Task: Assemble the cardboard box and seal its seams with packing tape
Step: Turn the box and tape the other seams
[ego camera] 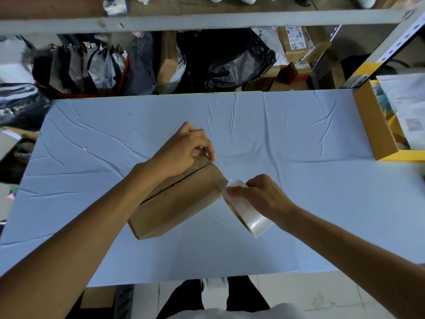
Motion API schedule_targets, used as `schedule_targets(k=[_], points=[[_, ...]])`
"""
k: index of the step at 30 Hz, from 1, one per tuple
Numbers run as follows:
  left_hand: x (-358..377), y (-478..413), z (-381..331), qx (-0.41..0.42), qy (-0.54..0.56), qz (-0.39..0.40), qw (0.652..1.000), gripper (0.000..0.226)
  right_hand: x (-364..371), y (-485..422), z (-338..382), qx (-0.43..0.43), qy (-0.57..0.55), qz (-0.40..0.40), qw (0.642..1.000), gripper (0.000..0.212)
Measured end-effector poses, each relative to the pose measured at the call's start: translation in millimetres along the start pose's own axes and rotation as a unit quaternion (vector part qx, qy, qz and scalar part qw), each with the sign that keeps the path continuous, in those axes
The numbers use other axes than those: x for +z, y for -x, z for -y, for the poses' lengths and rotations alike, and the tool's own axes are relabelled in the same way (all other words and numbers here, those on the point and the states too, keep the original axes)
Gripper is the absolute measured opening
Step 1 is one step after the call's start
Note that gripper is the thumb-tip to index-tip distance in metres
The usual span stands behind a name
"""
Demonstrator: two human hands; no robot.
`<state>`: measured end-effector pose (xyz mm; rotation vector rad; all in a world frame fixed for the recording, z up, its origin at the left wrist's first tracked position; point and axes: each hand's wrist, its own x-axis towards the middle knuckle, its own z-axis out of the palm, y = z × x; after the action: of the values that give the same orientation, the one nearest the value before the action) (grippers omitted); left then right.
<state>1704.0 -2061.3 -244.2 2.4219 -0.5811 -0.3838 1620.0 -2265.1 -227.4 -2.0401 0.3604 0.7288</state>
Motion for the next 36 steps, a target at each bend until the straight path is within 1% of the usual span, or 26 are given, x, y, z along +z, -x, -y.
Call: schedule_targets(k=[2, 5, 10, 14, 15, 18, 21, 23, 24, 26, 27, 28, 30, 32, 36], points=[[-0.9, -1.2, 1.0, 0.003, -0.009, 0.026, 1.000, 0.054, -0.7, 0.8, 0.1, -0.002, 0.007, -0.002, 1.000, 0.050], [-1.7, -3.0, 0.2, 0.002, -0.025, 0.047, 0.999, 0.052, -0.4, 1.3, -0.7, -0.004, 0.015, -0.005, 1.000, 0.050], [-2.2, -2.3, -3.5, -0.005, -0.021, 0.062, 0.998, 0.066, 0.2, 1.5, -1.2, 0.000, 0.011, 0.002, 1.000, 0.046], [-2.3, -1.4, -8.8, 0.018, -0.023, 0.072, 0.997, 0.067, 0.0, 2.1, -2.1, 0.003, 0.015, 0.001, 1.000, 0.047], [-2.2, -1.3, -10.6, 0.022, -0.021, 0.084, 0.996, 0.066, -0.1, 2.3, -2.6, 0.004, 0.014, 0.004, 1.000, 0.046], [-0.5, -0.8, -16.7, 0.027, -0.020, 0.122, 0.992, 0.051, -0.1, 3.5, -3.0, 0.005, 0.012, 0.004, 1.000, 0.044], [2.2, 3.7, -23.0, 0.011, -0.017, 0.129, 0.991, 0.045, -0.7, 5.8, -4.3, 0.004, 0.012, 0.002, 1.000, 0.044], [3.7, 9.7, -27.0, 0.016, -0.027, 0.126, 0.992, 0.026, -2.9, 6.5, -6.1, -0.002, 0.012, 0.010, 1.000, 0.039], [4.6, 13.9, -28.1, 0.017, -0.046, 0.133, 0.990, 0.022, -4.2, 6.6, -6.6, -0.004, 0.011, 0.016, 1.000, 0.036], [8.9, 22.3, -26.2, 0.016, -0.108, 0.150, 0.983, 0.051, -6.5, 6.1, -6.9, -0.005, 0.000, 0.030, 1.000, 0.031], [11.3, 25.7, -25.6, 0.022, -0.136, 0.141, 0.980, 0.062, -7.2, 5.3, -6.9, -0.009, -0.005, 0.036, 0.999, 0.030], [12.5, 28.2, -25.7, 0.030, -0.150, 0.122, 0.981, 0.067, -7.4, 4.2, -6.7, -0.013, -0.007, 0.039, 0.999, 0.028], [11.1, 29.1, -25.5, 0.031, -0.145, 0.092, 0.985, 0.064, -7.3, 1.4, -6.5, -0.021, -0.012, 0.038, 0.999, 0.024], [6.7, 25.1, -25.0, 0.036, -0.138, 0.081, 0.986, 0.063, -7.4, -0.5, -4.7, -0.025, -0.023, 0.036, 0.999, 0.023], [-0.4, 12.9, -18.0, 0.046, -0.122, 0.058, 0.990, 0.064, -11.3, -4.2, 3.7, -0.032, -0.056, 0.026, 0.998, 0.025]])
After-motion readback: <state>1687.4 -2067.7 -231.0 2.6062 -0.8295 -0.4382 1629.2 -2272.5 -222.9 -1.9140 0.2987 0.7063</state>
